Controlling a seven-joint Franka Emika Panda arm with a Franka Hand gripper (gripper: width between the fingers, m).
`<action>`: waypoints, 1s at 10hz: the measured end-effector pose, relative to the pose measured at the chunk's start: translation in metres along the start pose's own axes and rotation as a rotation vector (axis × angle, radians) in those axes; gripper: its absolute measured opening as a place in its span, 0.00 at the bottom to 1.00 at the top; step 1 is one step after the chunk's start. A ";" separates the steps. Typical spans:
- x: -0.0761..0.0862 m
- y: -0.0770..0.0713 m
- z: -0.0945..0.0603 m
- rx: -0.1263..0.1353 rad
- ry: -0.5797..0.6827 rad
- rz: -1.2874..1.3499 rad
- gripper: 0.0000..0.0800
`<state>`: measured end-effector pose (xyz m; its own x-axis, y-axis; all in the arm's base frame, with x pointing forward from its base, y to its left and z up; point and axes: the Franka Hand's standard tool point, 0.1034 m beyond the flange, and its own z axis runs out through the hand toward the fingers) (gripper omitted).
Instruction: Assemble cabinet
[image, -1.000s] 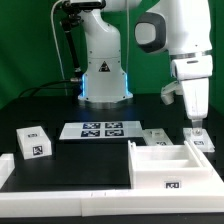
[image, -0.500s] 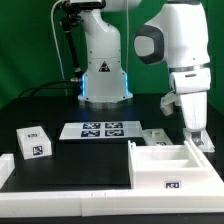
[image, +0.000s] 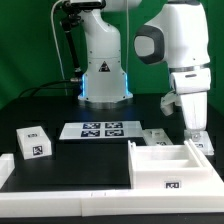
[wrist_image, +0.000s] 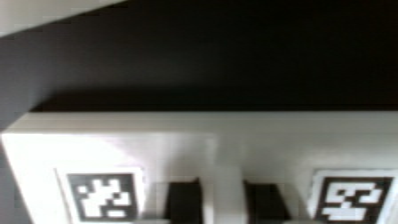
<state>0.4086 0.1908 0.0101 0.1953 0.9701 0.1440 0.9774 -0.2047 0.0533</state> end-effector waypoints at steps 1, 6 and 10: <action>0.000 0.002 -0.001 -0.007 0.007 0.002 0.09; 0.000 0.004 -0.003 -0.010 0.005 -0.007 0.09; -0.026 0.032 -0.041 -0.031 -0.054 -0.090 0.09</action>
Offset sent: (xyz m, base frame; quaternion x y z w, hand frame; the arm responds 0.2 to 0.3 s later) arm 0.0000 0.0000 0.0000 0.0000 0.0000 0.0000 1.0000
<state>0.4318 0.1535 0.0485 0.1117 0.9902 0.0834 0.9883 -0.1195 0.0945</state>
